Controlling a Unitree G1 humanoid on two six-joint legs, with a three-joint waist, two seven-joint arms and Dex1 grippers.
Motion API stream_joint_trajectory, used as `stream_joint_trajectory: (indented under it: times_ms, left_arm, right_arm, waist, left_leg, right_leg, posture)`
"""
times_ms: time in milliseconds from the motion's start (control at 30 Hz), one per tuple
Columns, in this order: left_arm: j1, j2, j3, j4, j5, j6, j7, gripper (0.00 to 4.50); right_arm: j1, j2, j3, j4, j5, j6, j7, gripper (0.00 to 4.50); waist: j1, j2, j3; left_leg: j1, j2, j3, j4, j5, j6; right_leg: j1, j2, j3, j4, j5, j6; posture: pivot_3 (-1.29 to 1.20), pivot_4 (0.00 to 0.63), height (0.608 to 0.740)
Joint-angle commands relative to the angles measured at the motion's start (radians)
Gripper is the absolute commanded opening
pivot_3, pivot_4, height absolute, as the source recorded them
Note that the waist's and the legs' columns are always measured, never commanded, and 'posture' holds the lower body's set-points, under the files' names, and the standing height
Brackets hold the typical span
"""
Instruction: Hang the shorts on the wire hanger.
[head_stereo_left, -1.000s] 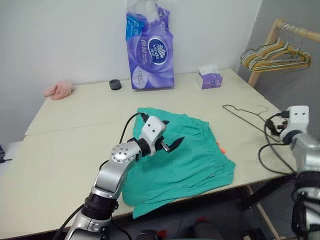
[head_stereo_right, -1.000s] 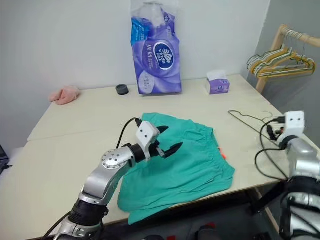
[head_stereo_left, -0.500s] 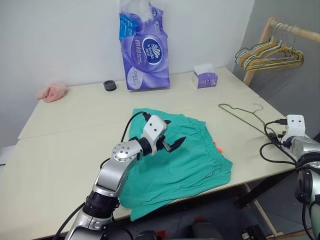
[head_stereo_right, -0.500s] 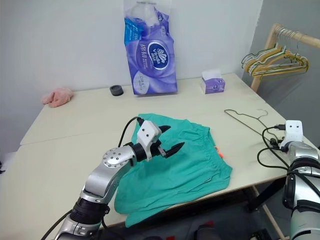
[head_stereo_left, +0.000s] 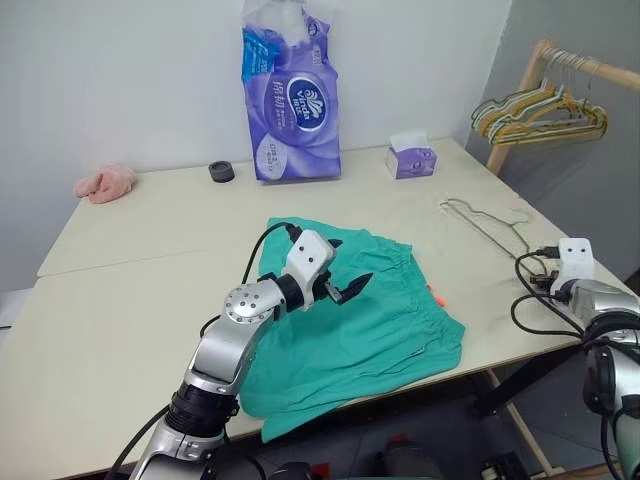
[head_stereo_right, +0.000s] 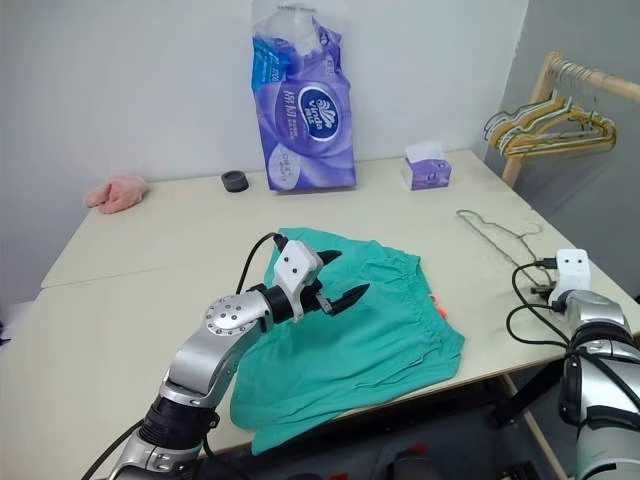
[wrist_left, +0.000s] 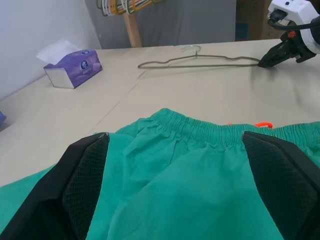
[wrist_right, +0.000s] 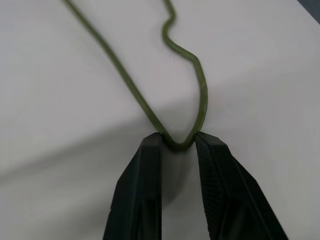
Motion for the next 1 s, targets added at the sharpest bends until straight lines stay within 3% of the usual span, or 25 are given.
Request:
stream_joint_trajectory:
  times_ms: [33,100,367,500,767,900,1000]
  left_arm:
    - [-0.007,0.003,0.003,-0.037,0.000,-0.006,0.005,4.50]
    - [-0.007,0.005,0.007,-0.036,0.002,-0.008,0.007,4.50]
    - [0.001,0.006,0.011,-0.041,0.002,-0.007,0.015,4.50]
    - [0.008,0.010,0.009,-0.046,0.002,-0.006,0.014,4.50]
    - [0.007,0.009,0.004,-0.043,-0.002,-0.005,0.011,4.50]
    - [0.004,0.006,-0.001,-0.043,-0.002,-0.005,0.008,4.50]
    - [0.007,0.010,0.004,-0.046,-0.003,-0.005,0.006,4.50]
  right_arm:
    - [0.031,0.010,0.010,0.002,-0.004,0.025,0.026,0.32]
    - [0.043,0.006,0.002,-0.012,0.008,0.035,0.040,0.02]
    - [0.156,-0.040,0.012,-0.176,0.031,0.082,0.180,0.02]
    - [0.314,-0.087,0.002,-0.430,0.081,0.198,0.289,0.02]
    - [0.585,-0.106,-0.061,-0.895,0.192,0.366,0.344,0.02]
    - [0.632,-0.092,-0.088,-1.021,0.203,0.381,0.296,0.95]
    - [0.696,-0.128,-0.077,-1.129,0.160,0.341,0.286,2.02]
  waist:
    - [0.000,0.000,0.000]
    - [0.000,-0.001,-0.001]
    - [0.005,-0.001,-0.001]
    - [0.019,-0.001,-0.001]
    - [0.027,-0.001,-0.001]
    - [0.024,0.000,-0.001]
    - [0.027,0.003,0.000]
  left_leg:
    - [0.000,0.000,0.000,0.000,0.000,0.000]
    - [0.000,0.000,0.000,0.000,0.000,0.000]
    - [0.000,0.000,-0.001,0.000,0.000,0.000]
    - [-0.001,0.000,-0.003,0.000,0.000,0.000]
    - [-0.001,0.000,-0.005,0.000,-0.002,0.003]
    - [0.000,0.000,-0.004,0.000,-0.002,0.003]
    - [-0.001,0.000,-0.004,0.000,-0.002,0.003]
  right_leg:
    - [0.000,0.000,0.000,0.000,0.000,0.000]
    - [0.000,0.000,0.000,0.000,0.000,0.000]
    - [0.000,0.000,-0.001,0.000,0.000,0.000]
    - [0.000,0.000,-0.002,0.000,0.000,0.000]
    - [0.000,0.000,-0.003,0.000,-0.003,0.004]
    - [0.000,0.000,-0.003,0.001,-0.003,0.005]
    - [0.000,0.000,-0.002,0.001,-0.003,0.005]
  posture:
    - [-0.17,0.000,0.740]
    - [-0.16,0.000,0.740]
    - [-0.16,0.000,0.740]
    - [-0.17,0.003,0.740]
    - [-0.19,0.010,0.740]
    - [-0.19,0.012,0.740]
    - [-0.18,0.013,0.740]
